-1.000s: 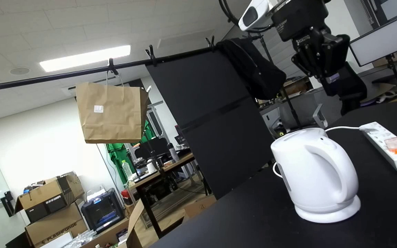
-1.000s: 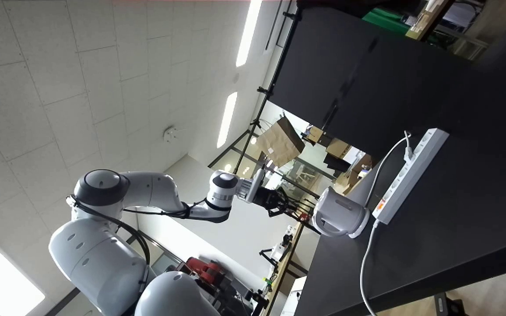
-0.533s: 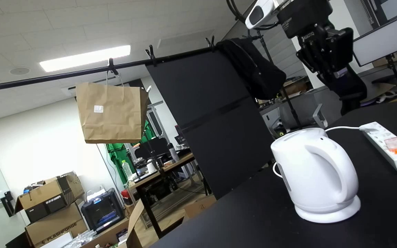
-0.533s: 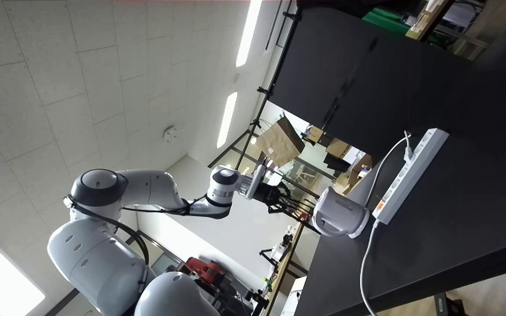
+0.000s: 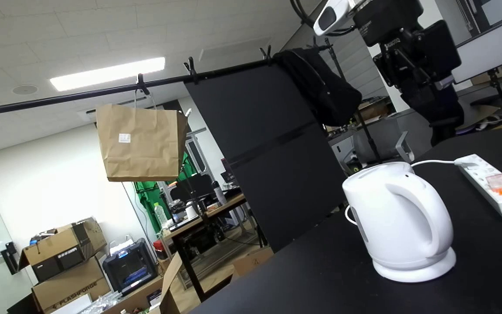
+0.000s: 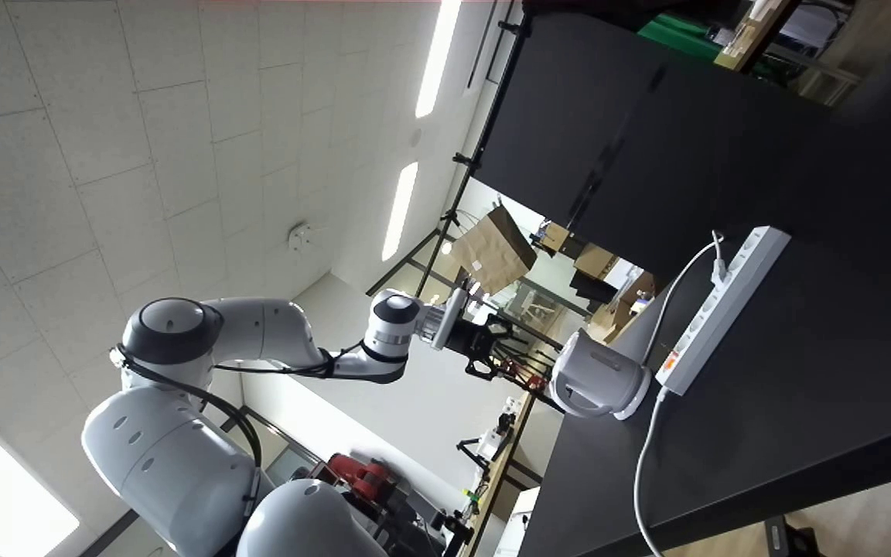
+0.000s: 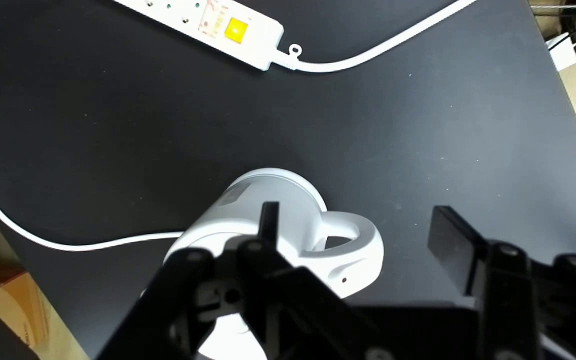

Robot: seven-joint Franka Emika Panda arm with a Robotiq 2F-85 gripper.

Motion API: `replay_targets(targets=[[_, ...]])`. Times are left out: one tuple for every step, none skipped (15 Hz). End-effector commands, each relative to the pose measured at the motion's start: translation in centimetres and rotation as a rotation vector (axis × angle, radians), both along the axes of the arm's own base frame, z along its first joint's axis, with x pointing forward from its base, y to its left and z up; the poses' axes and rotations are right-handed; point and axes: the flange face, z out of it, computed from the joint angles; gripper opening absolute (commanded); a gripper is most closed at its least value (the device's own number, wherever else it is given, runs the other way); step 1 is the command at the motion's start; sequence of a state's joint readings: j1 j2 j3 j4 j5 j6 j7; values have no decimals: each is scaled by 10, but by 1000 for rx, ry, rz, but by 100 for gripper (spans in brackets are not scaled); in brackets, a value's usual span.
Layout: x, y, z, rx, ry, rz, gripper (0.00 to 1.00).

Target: Switch off the electric kettle

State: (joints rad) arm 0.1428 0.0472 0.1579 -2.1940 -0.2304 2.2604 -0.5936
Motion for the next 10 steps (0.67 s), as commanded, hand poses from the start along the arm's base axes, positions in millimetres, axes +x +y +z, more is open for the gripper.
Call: replay_targets(targets=[[-2,-4,9,-1,-3,-46,100],[-2,-5,9,-2,-4,-49,100],[-2,-5,9,-2,-4,-52,100],[-2,-6,10,0,-5,-59,100],[-2,-7,10,2,-4,-63,100],[1,-3,1,1,-1,-19,100],[1,-4,1,2,-1,-23,100],[1,-4,1,2,-1,-25,100],[1,-4,1,2,-1,-26,100],[1,-4,1,3,-1,-27,100]])
